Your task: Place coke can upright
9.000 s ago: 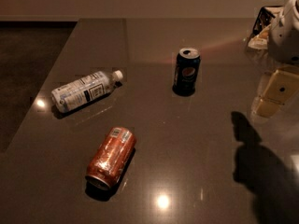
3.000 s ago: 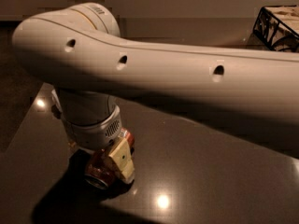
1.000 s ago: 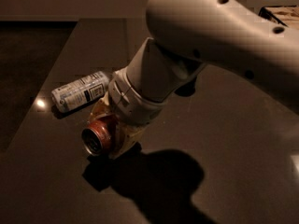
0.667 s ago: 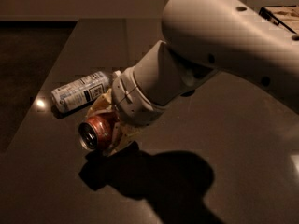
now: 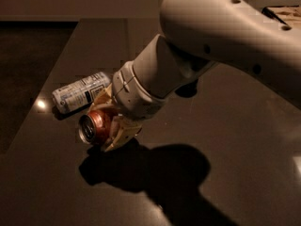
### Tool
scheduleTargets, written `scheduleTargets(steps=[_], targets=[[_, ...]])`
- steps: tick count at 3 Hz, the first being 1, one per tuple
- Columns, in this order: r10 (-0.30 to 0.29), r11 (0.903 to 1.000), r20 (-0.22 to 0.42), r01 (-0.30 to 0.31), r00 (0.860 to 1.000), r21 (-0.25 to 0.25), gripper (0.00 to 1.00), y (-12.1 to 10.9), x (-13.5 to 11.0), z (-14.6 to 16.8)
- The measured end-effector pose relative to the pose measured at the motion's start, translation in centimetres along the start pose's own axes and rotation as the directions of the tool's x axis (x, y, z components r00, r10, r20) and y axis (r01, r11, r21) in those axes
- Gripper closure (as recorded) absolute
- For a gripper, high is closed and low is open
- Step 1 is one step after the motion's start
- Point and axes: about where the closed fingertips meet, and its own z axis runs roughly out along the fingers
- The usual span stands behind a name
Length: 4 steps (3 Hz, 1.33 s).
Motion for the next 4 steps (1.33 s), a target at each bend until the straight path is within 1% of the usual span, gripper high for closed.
scheduleTargets(steps=[1, 2, 3, 4], targets=[[0.104, 0.9917, -0.047, -0.108, 0.993, -0.071, 1.00, 0.1, 0.0, 0.1], [0.104, 0.9917, -0.047, -0.107, 0.993, -0.070, 1.00, 0.1, 0.0, 0.1], [0.149, 0.9886, 0.032, -0.149, 0.988, -0.024, 1.00, -0.1, -0.3, -0.4], [0.227, 0.9712, 0.180, -0.236, 0.957, 0.031, 1.00, -0.7, -1.3, -1.6]])
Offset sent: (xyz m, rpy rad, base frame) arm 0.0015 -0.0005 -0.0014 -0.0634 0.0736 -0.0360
